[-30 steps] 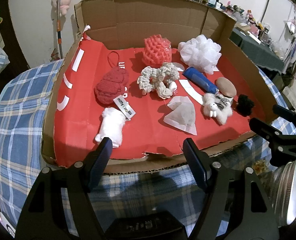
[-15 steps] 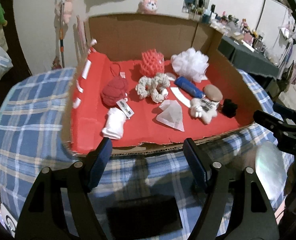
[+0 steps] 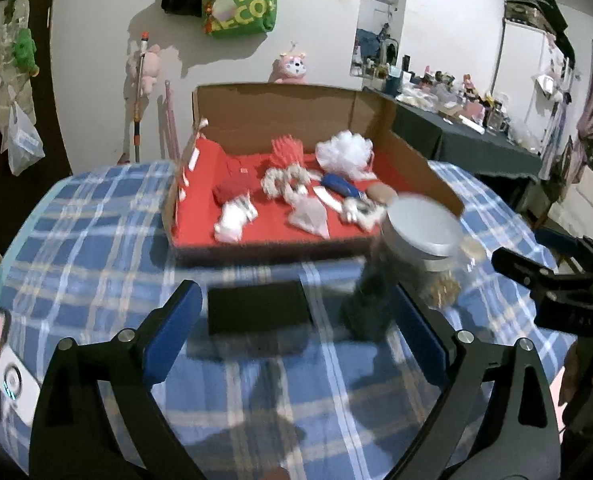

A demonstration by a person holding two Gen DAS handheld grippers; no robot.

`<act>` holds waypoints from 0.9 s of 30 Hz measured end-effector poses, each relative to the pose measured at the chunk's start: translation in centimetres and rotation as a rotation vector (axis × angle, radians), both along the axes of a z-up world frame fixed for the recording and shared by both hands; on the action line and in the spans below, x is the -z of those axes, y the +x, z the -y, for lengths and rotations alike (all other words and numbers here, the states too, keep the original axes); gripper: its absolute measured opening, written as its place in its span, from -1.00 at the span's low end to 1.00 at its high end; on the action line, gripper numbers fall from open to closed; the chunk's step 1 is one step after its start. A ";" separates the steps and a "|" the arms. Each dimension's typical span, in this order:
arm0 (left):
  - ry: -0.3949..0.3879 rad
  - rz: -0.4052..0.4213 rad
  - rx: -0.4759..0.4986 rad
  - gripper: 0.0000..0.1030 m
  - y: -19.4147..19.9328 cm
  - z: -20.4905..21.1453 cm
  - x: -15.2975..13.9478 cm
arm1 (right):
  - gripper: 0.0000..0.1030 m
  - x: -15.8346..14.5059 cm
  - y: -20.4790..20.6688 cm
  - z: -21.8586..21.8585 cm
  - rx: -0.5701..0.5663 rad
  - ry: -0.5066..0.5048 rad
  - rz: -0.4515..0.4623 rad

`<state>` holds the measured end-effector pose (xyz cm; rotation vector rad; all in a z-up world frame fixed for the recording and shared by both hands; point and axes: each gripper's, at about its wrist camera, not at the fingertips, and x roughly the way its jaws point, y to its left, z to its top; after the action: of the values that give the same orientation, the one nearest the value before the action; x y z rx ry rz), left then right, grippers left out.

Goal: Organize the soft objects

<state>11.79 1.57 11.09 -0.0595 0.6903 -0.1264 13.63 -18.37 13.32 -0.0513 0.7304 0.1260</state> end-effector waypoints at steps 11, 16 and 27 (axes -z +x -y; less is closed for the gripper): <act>0.031 -0.107 -0.007 0.87 -0.4 1.9 6.0 | 1.00 7.5 -1.4 -1.0 -0.021 0.001 -0.125; 0.076 -0.166 -0.025 0.87 0.3 2.5 8.3 | 1.00 10.1 -0.5 -0.5 0.006 0.001 -0.193; 0.093 -0.212 -0.083 1.00 0.8 2.3 9.3 | 1.00 10.5 -0.2 -0.1 0.028 -0.003 -0.208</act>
<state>12.58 -0.71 1.76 -0.0121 0.9032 -0.0080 13.39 -18.30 2.78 -0.0313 0.9391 0.1047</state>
